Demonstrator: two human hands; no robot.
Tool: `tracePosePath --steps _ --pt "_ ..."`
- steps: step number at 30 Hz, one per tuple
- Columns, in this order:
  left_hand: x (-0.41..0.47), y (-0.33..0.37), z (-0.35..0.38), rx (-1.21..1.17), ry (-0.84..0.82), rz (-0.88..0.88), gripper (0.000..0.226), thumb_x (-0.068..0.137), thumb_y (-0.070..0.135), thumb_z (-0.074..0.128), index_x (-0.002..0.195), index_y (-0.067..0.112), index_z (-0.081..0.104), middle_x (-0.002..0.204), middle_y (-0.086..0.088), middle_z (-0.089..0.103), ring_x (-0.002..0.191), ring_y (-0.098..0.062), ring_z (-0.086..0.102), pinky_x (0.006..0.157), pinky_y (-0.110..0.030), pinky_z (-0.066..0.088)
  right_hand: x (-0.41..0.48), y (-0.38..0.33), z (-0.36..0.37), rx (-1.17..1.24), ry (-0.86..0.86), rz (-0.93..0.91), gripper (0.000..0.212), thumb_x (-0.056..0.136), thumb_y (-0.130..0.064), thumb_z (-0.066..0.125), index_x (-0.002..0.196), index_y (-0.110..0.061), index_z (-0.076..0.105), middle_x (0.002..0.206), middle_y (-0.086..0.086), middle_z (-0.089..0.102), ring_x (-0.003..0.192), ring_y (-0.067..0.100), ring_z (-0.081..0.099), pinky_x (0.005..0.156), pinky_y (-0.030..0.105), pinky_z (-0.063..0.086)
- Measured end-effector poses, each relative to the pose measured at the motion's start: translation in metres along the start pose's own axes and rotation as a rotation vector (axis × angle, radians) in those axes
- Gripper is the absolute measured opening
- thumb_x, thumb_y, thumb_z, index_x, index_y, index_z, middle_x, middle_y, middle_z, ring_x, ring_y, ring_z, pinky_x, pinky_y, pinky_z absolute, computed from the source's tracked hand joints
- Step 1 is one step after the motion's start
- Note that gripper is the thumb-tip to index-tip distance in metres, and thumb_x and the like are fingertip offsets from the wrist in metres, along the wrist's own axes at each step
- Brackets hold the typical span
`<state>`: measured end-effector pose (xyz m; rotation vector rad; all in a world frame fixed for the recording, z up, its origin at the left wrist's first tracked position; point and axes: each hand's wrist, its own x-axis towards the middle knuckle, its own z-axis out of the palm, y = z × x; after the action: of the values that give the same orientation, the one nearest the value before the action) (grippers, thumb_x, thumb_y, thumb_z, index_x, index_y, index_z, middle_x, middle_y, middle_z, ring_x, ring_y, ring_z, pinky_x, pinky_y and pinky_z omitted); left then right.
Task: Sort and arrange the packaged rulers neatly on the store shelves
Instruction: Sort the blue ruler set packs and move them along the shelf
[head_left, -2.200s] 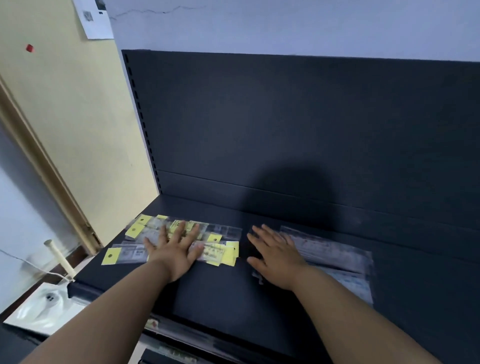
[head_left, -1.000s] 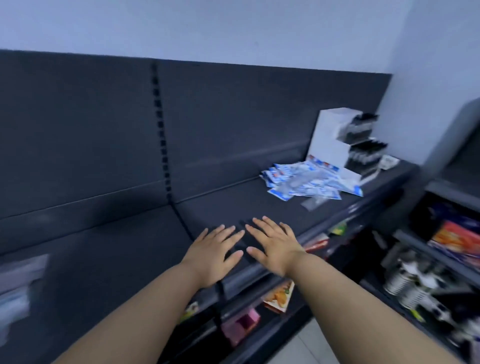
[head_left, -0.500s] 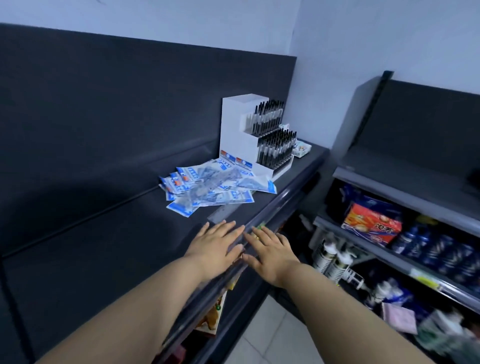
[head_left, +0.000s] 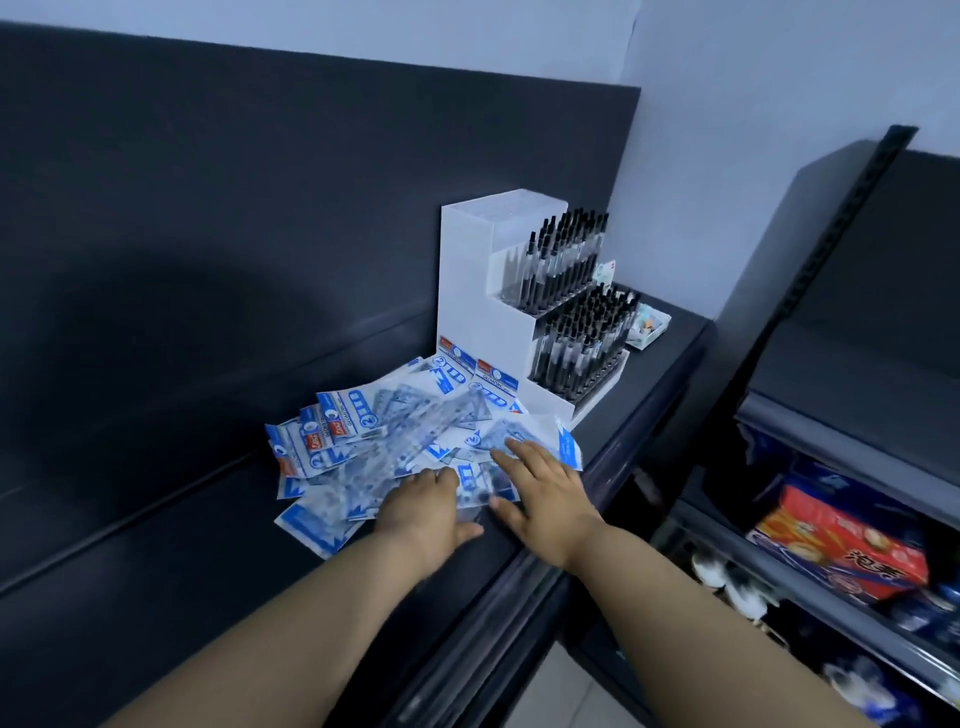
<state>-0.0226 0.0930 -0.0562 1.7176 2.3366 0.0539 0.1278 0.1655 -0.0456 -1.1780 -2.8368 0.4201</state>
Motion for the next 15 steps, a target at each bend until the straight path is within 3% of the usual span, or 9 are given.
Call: tracePosePath --steps 2,4,7,12,15 --pt "0.004 0.000 -0.005 -0.022 -0.021 0.002 0.045 0.089 0.043 0.059 0.122 0.014 0.047 0.123 -0.007 0.056 0.115 -0.025 0.052 0.093 -0.033 0.042 0.021 0.000 0.000 0.045 0.020 -0.064 0.077 0.080 -0.066 0.019 0.148 -0.030 0.022 0.158 -0.008 0.012 0.146 0.012 0.004 0.115 0.032 0.006" --pt "0.007 -0.005 -0.011 -0.075 -0.047 0.012 0.028 0.091 0.034 0.058 0.113 0.017 0.054 0.118 -0.003 0.059 0.110 -0.022 0.055 0.087 -0.029 0.043 0.045 0.001 -0.004 0.078 0.052 -0.143 0.057 0.094 -0.050 0.035 0.146 -0.027 0.028 0.157 -0.007 0.017 0.146 0.013 0.009 0.114 0.029 0.008" --pt "0.006 -0.016 -0.024 -0.194 -0.087 -0.040 0.013 0.089 0.034 0.059 0.099 0.027 0.059 0.108 0.005 0.062 0.104 -0.015 0.056 0.081 -0.026 0.042 0.082 0.001 -0.015 0.129 0.107 -0.274 0.045 0.099 -0.031 0.044 0.143 -0.023 0.038 0.154 -0.005 0.027 0.144 0.015 0.018 0.113 0.029 0.011" --pt "0.003 -0.041 -0.043 -0.317 0.078 -0.302 0.021 0.079 0.036 0.070 0.084 0.028 0.051 0.082 0.014 0.055 0.084 -0.010 0.053 0.071 -0.025 0.041 0.128 -0.007 -0.034 0.100 0.096 -0.492 0.037 0.099 -0.025 0.043 0.136 -0.020 0.049 0.144 -0.002 0.045 0.135 0.018 0.038 0.106 0.033 0.024" --pt "0.007 -0.049 -0.035 -0.282 0.120 -0.382 0.014 0.084 0.035 0.066 0.086 0.027 0.054 0.098 0.005 0.054 0.104 -0.016 0.050 0.085 -0.022 0.040 0.144 -0.011 -0.033 0.079 -0.035 -0.618 0.037 0.098 -0.022 0.044 0.135 -0.019 0.051 0.143 0.002 0.047 0.132 0.020 0.042 0.110 0.032 0.028"
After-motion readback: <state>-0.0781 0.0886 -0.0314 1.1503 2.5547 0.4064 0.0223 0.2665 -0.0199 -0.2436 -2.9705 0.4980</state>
